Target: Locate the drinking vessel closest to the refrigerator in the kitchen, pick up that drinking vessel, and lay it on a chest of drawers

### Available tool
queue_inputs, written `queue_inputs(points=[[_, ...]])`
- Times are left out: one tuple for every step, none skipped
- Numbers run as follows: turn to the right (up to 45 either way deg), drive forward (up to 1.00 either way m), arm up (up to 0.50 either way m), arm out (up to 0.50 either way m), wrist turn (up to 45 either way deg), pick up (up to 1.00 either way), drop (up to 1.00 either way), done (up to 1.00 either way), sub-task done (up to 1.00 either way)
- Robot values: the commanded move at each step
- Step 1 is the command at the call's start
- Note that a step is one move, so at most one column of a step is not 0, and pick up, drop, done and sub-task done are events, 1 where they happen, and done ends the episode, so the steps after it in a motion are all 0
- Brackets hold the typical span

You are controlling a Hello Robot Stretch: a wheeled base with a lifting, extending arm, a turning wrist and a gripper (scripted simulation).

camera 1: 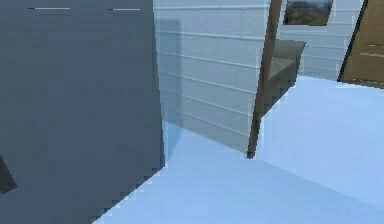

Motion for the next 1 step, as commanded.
queue_inputs(points=[[0.0,0.0,0.0,0.0,0.0,1.0,0.0,0.0,0.0]])
